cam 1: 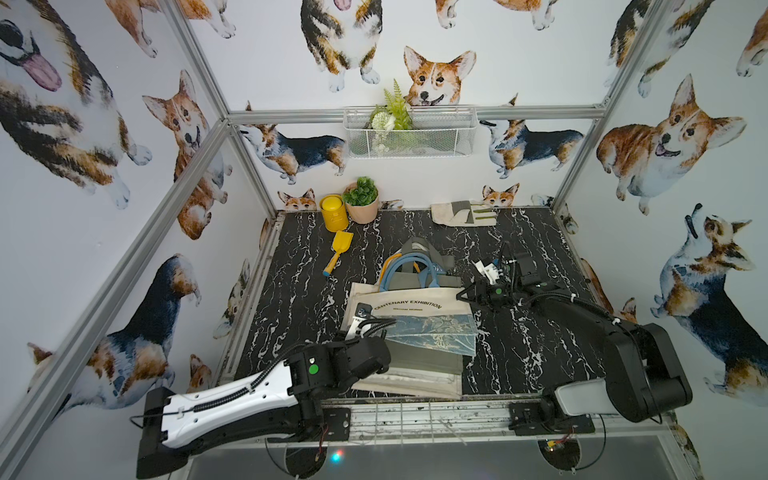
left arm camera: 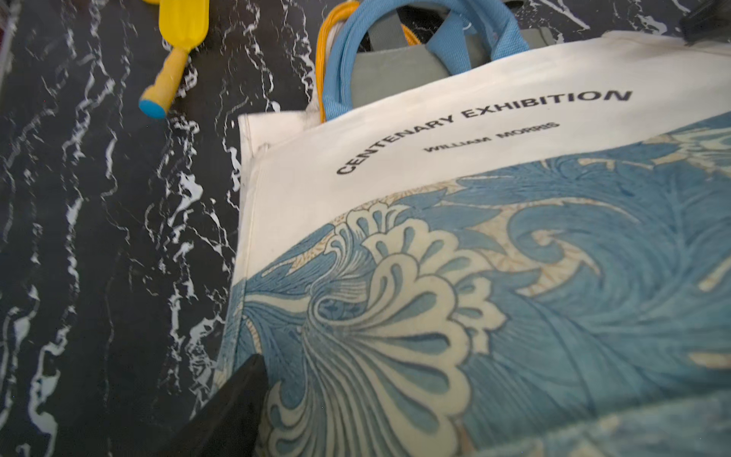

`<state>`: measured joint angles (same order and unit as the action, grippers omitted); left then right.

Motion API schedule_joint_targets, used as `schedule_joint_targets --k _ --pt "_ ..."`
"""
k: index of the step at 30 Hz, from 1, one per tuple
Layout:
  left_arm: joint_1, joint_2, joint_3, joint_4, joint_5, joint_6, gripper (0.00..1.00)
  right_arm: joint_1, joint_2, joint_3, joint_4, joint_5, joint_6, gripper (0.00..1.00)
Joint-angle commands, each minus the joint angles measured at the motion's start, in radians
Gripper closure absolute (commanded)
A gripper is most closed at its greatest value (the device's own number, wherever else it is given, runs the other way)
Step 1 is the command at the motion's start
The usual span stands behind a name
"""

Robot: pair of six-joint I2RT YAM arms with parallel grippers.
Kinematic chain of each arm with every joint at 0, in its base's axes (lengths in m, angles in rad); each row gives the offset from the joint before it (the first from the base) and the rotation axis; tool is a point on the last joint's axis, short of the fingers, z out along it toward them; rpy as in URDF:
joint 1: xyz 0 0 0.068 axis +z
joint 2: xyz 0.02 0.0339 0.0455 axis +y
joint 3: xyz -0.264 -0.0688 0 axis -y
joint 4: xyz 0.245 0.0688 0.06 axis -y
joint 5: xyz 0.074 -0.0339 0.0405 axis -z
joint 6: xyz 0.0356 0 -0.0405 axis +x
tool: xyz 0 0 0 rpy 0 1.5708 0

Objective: Put away the canvas bag
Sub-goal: Place the canvas bag at the center of the board.

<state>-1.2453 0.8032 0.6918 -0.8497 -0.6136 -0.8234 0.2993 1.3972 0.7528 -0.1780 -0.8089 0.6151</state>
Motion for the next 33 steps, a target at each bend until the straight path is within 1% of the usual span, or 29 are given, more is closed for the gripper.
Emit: schedule_joint_targets --k 1,4,6,9,11,14,16,18,21,23,27,30,33 --pt "0.000 -0.019 -0.039 0.016 0.014 -0.173 0.27 0.000 0.019 0.010 0.056 -0.048 0.048 0.62" --pt "0.003 -0.033 -0.069 0.011 0.021 -0.187 0.29 0.001 0.046 0.010 0.089 -0.071 0.064 0.75" --pt "0.012 -0.027 -0.082 0.008 0.049 -0.190 0.29 0.000 0.073 0.014 0.120 -0.094 0.082 0.81" --pt "0.027 -0.015 -0.095 0.015 0.111 -0.220 0.28 0.001 0.102 0.025 0.143 -0.095 0.110 0.87" --pt "0.034 -0.011 -0.103 0.027 0.146 -0.233 0.26 0.001 0.114 0.029 0.154 -0.079 0.130 0.89" --pt "0.053 -0.017 -0.111 0.031 0.164 -0.235 0.25 0.000 0.139 0.038 0.186 -0.051 0.160 0.92" --pt "0.082 -0.029 -0.118 0.028 0.168 -0.217 0.24 0.000 0.158 0.039 0.218 -0.022 0.177 0.96" --pt "0.147 -0.042 -0.136 0.046 0.215 -0.175 0.23 0.000 0.181 0.041 0.248 0.003 0.185 0.99" --pt "0.261 -0.049 -0.141 0.070 0.344 -0.109 0.18 0.001 0.211 0.032 0.304 0.035 0.212 1.00" --pt "0.299 -0.041 -0.117 0.054 0.397 -0.080 0.13 0.000 0.217 0.027 0.334 0.055 0.224 1.00" --pt "0.302 0.000 -0.018 -0.027 0.429 -0.038 0.09 0.000 0.214 0.013 0.378 0.096 0.236 1.00" --pt "0.302 0.033 0.057 -0.132 0.420 -0.076 0.09 0.000 0.218 0.010 0.355 0.127 0.210 1.00" --pt "0.303 0.023 0.088 -0.186 0.393 -0.104 0.09 0.000 0.248 0.016 0.357 0.115 0.211 1.00"
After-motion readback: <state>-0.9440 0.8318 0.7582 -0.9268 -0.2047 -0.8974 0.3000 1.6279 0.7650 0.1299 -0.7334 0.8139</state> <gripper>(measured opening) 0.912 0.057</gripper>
